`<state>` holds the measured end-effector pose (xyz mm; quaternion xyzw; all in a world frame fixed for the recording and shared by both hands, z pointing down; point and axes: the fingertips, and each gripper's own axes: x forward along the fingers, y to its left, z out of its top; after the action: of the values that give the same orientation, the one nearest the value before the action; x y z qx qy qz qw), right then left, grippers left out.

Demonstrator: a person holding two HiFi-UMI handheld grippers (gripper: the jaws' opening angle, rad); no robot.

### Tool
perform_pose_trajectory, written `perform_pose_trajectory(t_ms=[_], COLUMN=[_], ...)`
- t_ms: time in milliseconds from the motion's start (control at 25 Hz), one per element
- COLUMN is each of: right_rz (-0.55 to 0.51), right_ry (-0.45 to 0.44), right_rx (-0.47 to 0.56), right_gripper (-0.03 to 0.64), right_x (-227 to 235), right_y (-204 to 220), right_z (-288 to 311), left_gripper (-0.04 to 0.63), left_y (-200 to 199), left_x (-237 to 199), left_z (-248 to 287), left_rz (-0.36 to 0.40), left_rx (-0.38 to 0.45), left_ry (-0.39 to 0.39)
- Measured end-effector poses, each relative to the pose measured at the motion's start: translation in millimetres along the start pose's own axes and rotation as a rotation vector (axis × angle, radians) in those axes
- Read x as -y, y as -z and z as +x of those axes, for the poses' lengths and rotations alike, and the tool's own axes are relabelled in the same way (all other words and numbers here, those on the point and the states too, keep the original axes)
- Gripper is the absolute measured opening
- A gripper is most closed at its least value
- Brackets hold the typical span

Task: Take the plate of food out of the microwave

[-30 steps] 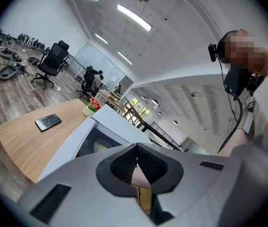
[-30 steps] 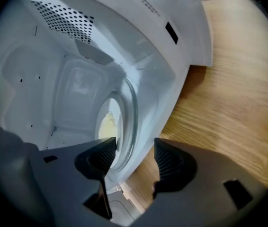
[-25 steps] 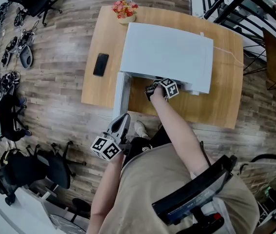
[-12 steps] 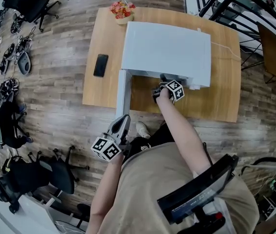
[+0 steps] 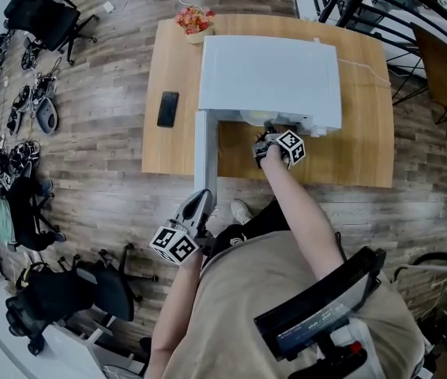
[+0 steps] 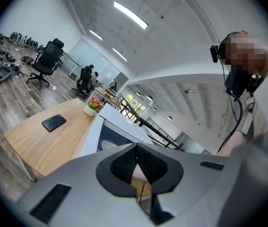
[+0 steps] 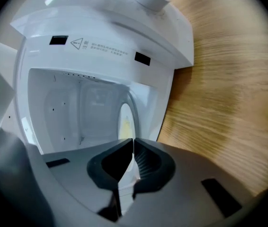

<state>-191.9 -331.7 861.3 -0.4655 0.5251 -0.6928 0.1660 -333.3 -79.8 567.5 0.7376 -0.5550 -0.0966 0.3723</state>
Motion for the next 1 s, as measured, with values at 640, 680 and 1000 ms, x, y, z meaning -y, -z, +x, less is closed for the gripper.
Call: perform_pose_trajectory(t_ms=[640,680,1000], right_rz=[-0.055,-0.057,-0.060], right_ry=[-0.180,-0.187,-0.227], right_rx=[-0.108,-0.117,-0.214], right_gripper=[0.014,0.014,0.012], right_x=[-40,-44,-63], right_y=[15,16,16], right_z=[-109,-119,-202], left_gripper=[0.005,0.005,0.005], left_y=[13,14,1], left_x=[10,11,25], left_z=[-38,-36,-23], left_rz=[-0.011,-0.011,0.035], left_rx=[0.028,0.025,0.055], left_ry=[0.093,0.103,0.137])
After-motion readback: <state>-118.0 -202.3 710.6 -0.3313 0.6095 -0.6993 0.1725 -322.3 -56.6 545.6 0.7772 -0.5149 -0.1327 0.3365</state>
